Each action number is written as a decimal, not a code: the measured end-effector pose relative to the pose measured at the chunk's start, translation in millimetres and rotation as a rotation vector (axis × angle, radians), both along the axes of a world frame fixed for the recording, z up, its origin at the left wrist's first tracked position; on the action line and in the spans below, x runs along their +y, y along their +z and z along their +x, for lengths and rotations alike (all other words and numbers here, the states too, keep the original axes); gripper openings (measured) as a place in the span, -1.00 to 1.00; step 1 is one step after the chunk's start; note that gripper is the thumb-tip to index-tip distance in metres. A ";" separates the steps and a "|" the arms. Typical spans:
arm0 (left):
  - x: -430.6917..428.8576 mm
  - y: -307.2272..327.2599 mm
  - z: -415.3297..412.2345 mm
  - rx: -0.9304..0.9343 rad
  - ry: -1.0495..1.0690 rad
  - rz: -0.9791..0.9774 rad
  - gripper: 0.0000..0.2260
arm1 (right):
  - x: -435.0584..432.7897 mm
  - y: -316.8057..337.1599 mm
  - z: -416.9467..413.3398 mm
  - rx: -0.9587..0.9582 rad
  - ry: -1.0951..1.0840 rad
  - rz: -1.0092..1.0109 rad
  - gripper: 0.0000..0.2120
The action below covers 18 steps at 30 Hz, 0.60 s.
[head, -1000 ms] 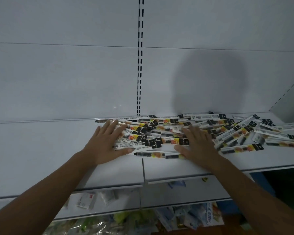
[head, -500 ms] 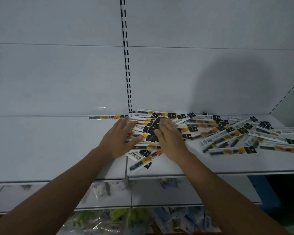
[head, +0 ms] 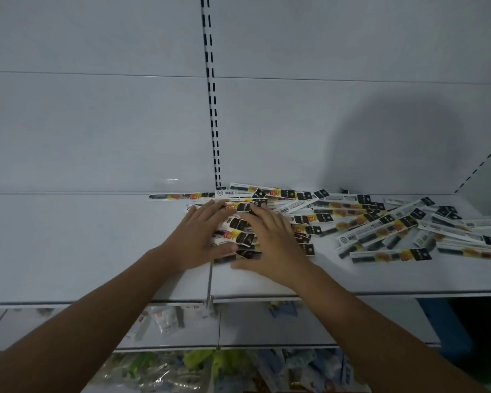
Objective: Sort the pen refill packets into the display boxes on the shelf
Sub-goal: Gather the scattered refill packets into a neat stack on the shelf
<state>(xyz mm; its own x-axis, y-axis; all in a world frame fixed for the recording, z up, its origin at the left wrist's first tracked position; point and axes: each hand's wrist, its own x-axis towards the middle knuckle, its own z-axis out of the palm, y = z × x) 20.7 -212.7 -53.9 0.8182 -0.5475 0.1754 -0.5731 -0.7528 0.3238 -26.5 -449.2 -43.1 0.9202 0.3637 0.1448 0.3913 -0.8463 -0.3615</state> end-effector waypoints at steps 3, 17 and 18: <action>-5.3 -0.4 1.8 0.011 0.017 -0.284 -0.36 | 8.6 -3.8 10.3 -0.078 -0.140 0.050 -0.06; 38.5 2.3 33.9 0.132 -0.138 0.028 0.10 | -96.5 20.2 12.9 0.373 -0.292 -0.010 0.17; 33.2 2.5 35.8 0.152 -0.149 -0.001 0.10 | -95.4 19.3 12.2 0.386 -0.287 0.054 0.11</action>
